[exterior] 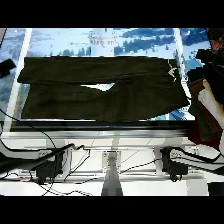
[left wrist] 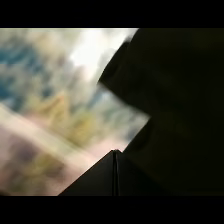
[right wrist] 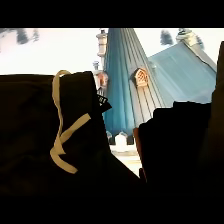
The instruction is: Fold the clothes and pants, and hang the long-sleeved shirts on hangers.
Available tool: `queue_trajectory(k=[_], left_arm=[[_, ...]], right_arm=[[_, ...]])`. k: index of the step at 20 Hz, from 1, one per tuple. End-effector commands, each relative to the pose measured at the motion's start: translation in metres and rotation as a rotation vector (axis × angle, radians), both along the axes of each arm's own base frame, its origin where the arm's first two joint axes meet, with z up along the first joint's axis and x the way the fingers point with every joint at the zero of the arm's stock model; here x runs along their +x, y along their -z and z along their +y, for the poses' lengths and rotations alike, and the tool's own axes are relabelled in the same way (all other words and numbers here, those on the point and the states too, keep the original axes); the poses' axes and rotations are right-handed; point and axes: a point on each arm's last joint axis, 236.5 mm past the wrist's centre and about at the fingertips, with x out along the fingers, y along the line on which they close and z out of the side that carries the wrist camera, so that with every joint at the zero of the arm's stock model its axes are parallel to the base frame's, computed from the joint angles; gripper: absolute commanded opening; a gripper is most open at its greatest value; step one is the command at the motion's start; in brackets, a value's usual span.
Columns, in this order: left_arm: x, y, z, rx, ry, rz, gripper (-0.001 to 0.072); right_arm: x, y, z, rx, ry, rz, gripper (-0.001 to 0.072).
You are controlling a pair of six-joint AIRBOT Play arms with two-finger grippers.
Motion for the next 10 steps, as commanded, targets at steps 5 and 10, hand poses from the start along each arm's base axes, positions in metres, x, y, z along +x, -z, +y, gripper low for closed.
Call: queue_trajectory(k=[5, 10], left_arm=[[-0.135, 0.063, -0.042, -0.396, 0.068, 0.223, 0.0012], [-0.171, 0.094, -0.048, -0.6, -0.142, -0.132, 0.0042]], right_arm=[[-0.064, 0.01, 0.002, -0.089, -0.094, 0.251, 0.003], [-0.067, 0.022, 0.005, -0.067, -0.096, 0.266, 0.003]])
